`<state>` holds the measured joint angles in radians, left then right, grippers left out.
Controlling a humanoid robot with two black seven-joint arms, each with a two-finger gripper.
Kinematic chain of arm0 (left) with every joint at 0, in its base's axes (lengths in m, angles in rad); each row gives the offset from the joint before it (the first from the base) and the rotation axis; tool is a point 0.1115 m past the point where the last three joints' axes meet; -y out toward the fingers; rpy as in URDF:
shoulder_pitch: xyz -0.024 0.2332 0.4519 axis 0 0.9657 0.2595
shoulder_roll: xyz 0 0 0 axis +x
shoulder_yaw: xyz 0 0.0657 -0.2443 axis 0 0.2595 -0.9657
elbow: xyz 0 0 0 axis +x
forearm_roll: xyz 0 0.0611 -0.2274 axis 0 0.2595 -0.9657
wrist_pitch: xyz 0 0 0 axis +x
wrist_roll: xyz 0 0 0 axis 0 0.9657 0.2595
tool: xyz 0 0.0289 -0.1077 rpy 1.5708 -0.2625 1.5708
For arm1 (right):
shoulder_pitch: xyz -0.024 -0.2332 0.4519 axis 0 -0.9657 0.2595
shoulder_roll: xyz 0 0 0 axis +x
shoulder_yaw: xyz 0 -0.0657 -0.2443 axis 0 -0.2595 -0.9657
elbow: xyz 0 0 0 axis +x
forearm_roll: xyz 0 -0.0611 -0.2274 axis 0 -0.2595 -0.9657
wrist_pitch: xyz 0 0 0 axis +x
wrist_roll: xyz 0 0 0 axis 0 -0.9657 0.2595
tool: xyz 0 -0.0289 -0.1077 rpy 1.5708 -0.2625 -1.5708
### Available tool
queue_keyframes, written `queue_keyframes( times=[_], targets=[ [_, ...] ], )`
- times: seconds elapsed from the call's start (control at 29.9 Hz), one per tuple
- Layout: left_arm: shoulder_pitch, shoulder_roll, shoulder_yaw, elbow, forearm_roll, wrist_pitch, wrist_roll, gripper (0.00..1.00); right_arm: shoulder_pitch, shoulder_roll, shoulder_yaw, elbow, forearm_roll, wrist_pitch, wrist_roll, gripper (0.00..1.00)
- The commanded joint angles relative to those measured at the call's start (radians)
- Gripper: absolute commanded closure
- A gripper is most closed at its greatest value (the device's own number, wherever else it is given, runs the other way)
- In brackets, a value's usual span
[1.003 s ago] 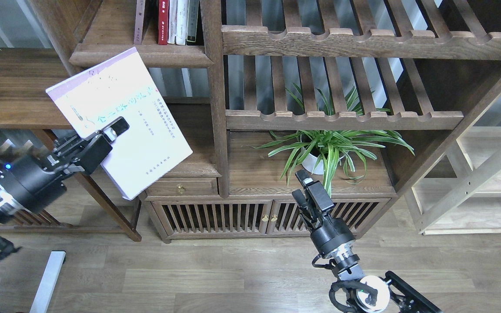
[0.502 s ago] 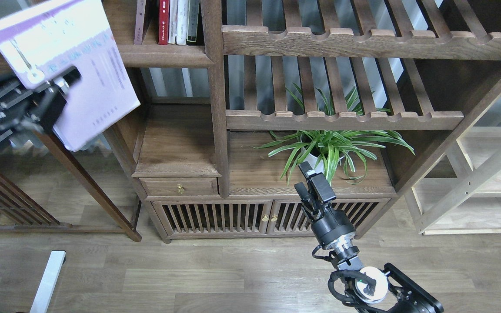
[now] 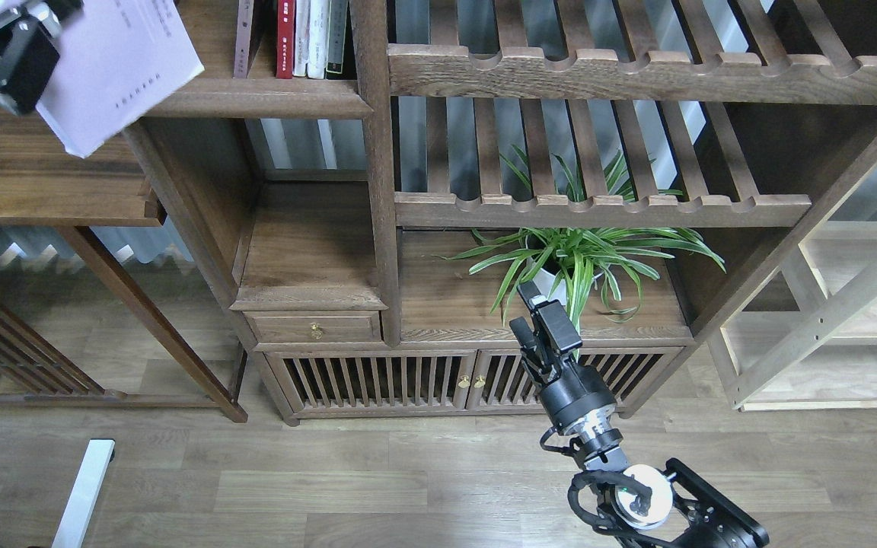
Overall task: Organize books on shelf
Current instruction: 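Lift the white book up to the upper shelf with the left gripper, then push the white book onto the upper shelf with the left gripper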
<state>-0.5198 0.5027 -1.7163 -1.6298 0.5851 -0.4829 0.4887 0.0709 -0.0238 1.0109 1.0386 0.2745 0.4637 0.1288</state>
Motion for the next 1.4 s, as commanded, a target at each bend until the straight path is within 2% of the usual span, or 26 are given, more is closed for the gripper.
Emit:
queue_keyframes(
  times=[0.0,0.27,0.64,1.37],
  targets=[
    [-0.046,0.002,0.01,0.021,0.001,0.044,0.0,0.98,0.0,0.001,0.0,0.001,0.0,0.001,0.0,0.0],
    [-0.127,0.005,0.04,0.045,0.002,0.161,0.0,0.98,0.0,0.015,-0.003,0.003,0.0,0.003,0.002,0.0],
    [-0.282,0.042,0.148,0.168,0.001,0.265,0.0,0.98,0.0,0.024,-0.011,0.006,-0.001,0.003,0.0,0.0],
    [-0.66,-0.019,0.504,0.554,0.002,0.291,0.0,0.99,-0.014,0.024,0.003,0.008,0.0,0.025,0.006,0.0]
  ],
)
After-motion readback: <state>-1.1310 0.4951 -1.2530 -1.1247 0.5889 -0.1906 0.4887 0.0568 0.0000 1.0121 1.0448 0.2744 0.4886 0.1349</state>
